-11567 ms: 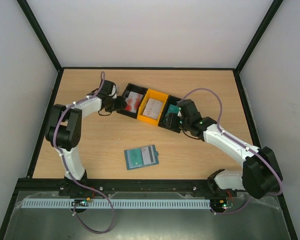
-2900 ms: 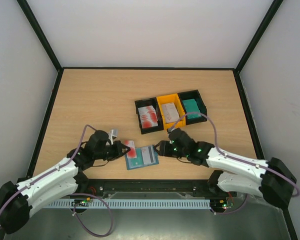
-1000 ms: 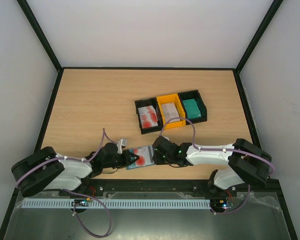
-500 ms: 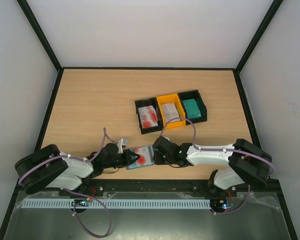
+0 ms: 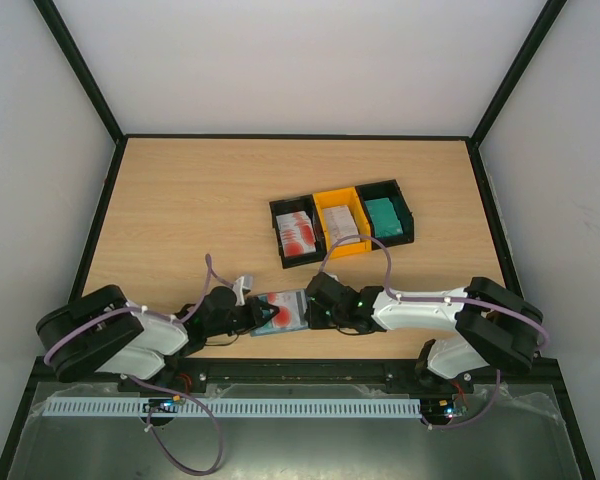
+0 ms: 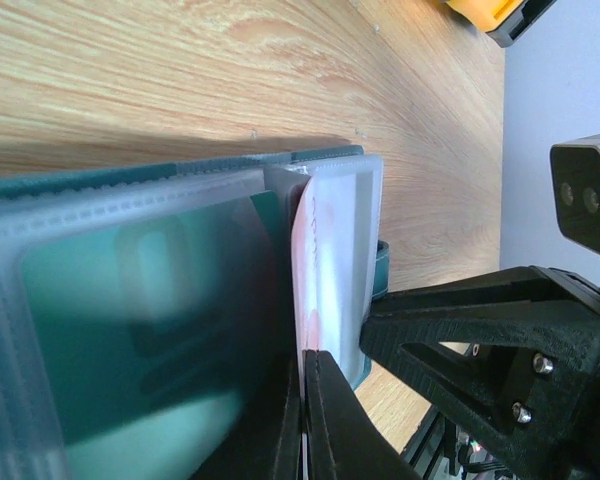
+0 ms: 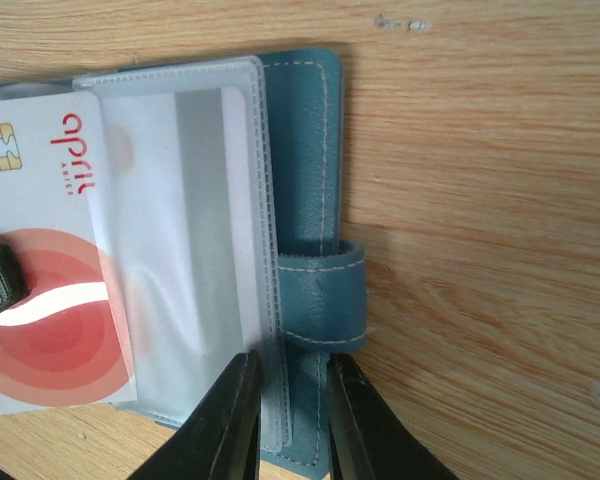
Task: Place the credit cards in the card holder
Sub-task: Insert the credit card into the card holder.
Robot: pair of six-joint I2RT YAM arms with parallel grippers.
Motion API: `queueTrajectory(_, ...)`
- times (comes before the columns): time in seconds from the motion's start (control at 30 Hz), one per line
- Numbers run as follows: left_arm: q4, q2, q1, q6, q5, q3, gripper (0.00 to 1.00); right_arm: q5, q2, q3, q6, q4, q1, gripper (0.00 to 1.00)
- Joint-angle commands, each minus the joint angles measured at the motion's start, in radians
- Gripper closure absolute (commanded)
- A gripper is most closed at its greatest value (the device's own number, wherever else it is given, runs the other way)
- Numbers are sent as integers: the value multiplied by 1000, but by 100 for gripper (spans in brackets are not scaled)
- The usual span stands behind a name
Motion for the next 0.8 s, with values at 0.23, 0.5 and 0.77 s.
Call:
queueTrajectory(0.23, -2, 36, -7, 53, -19, -2, 98, -30, 34, -34, -9, 0, 9, 83)
queueTrajectory(0.5, -57, -36, -8, 43, -55, -24, 98, -34, 28, -33, -11, 0, 9, 83)
queueTrajectory(0.77, -97, -97, -8, 44, -65, -34, 98, -51, 35, -25, -22, 5, 9, 83)
